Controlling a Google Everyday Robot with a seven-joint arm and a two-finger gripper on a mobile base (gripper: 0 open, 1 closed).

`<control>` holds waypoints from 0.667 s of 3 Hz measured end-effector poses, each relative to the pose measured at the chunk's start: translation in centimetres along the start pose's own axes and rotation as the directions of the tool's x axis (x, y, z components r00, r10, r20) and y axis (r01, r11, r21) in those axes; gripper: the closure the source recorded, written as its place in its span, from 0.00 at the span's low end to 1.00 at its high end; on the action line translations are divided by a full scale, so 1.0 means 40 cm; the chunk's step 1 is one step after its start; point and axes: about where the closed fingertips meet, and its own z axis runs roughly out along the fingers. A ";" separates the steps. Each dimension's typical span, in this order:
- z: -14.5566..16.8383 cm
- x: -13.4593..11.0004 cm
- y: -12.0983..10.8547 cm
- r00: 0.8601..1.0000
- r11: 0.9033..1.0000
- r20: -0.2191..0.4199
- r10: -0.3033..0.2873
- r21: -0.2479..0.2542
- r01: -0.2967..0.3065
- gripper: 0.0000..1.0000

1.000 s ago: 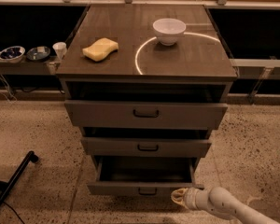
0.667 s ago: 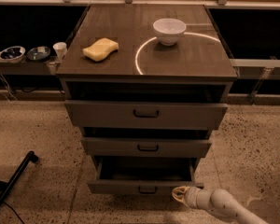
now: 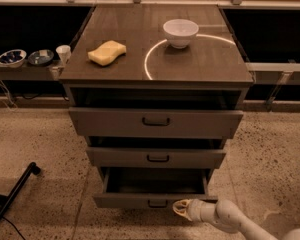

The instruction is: Close bottom drawer

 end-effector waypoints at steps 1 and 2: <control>0.177 0.030 0.015 0.993 0.997 0.088 0.073 -0.020 -0.072 1.00; 0.184 0.035 0.009 0.993 0.997 0.090 0.075 -0.011 -0.075 1.00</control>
Offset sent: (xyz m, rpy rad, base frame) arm 0.1044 0.0279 -0.0918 0.1216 -0.0524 -0.1717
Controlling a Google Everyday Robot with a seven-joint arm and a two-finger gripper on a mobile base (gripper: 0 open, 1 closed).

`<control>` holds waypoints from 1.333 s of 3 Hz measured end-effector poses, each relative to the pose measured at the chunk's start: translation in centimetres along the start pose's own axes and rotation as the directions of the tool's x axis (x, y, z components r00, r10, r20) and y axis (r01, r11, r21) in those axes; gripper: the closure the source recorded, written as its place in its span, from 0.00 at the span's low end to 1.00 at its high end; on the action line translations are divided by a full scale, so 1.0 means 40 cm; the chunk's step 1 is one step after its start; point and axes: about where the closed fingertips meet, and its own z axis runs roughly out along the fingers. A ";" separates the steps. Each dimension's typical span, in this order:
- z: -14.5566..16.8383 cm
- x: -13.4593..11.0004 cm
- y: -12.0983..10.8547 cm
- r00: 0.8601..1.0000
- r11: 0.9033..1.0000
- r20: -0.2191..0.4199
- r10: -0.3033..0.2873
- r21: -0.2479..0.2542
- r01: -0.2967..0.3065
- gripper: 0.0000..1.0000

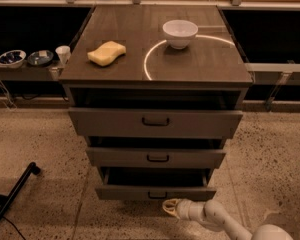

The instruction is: Close bottom drawer

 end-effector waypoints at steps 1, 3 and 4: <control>0.002 0.010 -0.041 1.000 0.999 0.031 0.006 0.045 -0.007 1.00; 0.022 -0.012 -0.180 0.990 0.978 0.143 -0.008 0.208 -0.022 1.00; 0.047 -0.040 -0.226 0.986 0.968 0.165 -0.027 0.252 -0.016 1.00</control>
Offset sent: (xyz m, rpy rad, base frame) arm 0.0869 -0.0340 0.0084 0.1504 -0.1876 -0.2120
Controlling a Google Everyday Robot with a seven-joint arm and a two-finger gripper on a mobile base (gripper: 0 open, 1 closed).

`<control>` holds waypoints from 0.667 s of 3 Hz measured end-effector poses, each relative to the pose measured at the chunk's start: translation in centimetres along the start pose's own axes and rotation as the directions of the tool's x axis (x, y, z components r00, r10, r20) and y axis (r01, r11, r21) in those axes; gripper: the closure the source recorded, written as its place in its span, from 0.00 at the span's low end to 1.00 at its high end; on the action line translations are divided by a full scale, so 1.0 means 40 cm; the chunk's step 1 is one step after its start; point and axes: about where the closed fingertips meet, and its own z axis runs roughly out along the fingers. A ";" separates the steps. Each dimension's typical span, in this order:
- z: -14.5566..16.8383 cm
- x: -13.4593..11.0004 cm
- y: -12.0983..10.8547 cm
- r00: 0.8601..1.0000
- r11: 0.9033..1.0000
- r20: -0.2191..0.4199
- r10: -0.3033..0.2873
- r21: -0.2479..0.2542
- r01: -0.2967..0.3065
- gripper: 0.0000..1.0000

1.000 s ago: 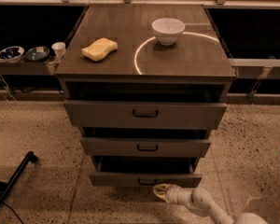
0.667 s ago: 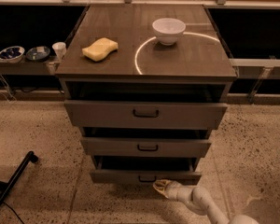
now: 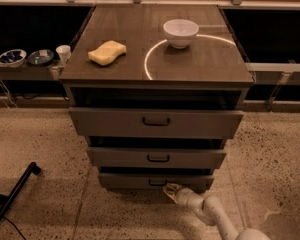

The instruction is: Close bottom drawer

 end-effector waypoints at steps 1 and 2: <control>0.019 -0.009 -0.010 1.000 1.000 -0.001 -0.012 0.000 0.012 1.00; 0.019 -0.009 -0.010 1.000 1.000 -0.001 -0.012 -0.001 0.012 1.00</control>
Offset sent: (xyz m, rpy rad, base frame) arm -0.0554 -0.0190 -0.0009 -0.1655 0.0352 0.1959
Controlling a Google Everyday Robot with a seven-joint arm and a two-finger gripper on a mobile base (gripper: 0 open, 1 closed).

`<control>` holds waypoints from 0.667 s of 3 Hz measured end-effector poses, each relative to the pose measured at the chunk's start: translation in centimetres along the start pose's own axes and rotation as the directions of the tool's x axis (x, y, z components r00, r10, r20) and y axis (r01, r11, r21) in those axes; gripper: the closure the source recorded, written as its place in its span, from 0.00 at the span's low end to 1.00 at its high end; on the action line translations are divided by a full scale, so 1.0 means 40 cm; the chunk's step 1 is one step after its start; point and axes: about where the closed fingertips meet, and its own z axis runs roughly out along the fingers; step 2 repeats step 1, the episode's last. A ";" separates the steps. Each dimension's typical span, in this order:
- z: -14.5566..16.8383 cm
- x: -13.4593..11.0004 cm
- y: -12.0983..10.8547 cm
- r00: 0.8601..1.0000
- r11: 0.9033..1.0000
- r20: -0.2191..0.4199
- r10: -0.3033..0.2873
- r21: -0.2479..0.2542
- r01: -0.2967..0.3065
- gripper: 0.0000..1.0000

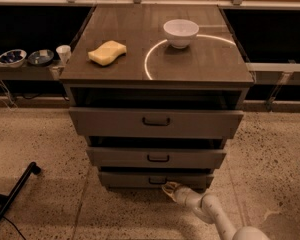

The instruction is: Close bottom drawer

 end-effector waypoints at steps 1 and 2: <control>-0.044 0.008 0.062 0.999 0.991 -0.026 -0.035 -0.126 0.032 1.00; -0.044 0.008 0.062 0.999 0.991 -0.026 -0.035 -0.126 0.032 1.00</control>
Offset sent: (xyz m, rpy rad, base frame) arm 0.0000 0.0000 0.0000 0.0000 0.0000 0.0000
